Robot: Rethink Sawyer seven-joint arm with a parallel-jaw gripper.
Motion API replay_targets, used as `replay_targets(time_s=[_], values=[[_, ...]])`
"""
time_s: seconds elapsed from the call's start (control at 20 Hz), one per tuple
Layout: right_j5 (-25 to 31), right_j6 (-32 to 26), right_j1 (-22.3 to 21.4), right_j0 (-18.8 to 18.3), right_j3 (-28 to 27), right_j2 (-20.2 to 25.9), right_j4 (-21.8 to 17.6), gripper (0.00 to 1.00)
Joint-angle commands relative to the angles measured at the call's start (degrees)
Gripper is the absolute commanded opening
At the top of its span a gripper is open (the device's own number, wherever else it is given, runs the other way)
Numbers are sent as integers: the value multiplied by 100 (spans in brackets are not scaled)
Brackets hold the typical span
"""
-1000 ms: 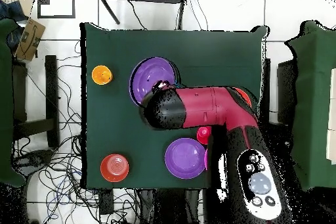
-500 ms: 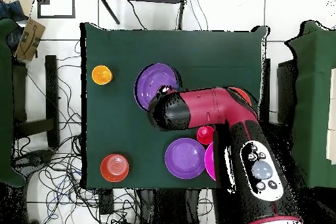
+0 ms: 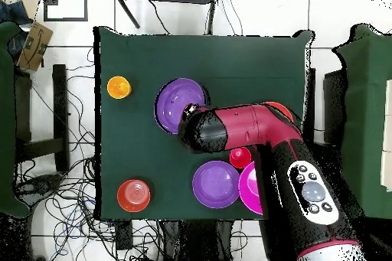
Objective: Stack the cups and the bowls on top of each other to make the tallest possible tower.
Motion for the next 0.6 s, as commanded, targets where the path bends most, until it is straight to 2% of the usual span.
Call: replay_targets(time_s=[0.05,0.6], values=[[-150,-1621,182,-214,320,712,-522,0],[-254,-1592,169,-447,350,868,-970,0]])
